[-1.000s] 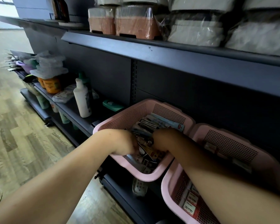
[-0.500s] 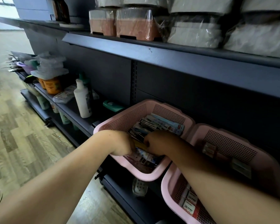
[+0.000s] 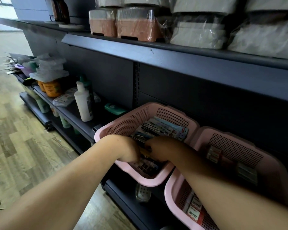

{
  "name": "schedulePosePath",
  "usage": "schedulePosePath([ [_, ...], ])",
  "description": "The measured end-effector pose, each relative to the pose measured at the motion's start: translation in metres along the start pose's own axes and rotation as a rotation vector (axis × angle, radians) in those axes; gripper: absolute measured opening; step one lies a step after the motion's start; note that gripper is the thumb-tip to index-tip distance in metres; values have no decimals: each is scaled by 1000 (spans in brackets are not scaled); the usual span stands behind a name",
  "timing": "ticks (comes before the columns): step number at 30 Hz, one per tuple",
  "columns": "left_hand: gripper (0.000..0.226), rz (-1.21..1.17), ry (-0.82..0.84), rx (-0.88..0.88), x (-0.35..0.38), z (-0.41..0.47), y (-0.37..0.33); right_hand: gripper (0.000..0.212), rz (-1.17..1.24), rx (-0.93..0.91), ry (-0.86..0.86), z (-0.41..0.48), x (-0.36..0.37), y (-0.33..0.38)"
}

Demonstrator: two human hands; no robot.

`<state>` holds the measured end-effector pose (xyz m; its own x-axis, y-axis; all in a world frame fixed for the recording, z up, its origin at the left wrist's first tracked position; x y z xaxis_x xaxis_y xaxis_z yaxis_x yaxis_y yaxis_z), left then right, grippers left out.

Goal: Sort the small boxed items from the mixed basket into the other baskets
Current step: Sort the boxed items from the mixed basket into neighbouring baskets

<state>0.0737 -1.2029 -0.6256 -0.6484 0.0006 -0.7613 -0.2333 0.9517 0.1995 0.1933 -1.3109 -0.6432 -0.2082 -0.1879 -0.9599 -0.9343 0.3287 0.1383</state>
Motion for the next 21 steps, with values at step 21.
schedulePosePath([
  [21,55,-188,-198,-103,-13,15,-6,35,22,228,-12,20,-8,-24],
])
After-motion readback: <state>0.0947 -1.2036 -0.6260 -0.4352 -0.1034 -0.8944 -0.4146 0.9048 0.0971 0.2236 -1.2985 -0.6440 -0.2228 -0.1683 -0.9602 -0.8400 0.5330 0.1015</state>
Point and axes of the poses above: each hand's wrist, its own z-axis towards the middle knuckle, its own x-axis out of the palm, y = z × x, the point moved 1 cm from there along z, towards the middle knuckle, and after that the axes turned 2 degrees about z, right-handed, at the moved point
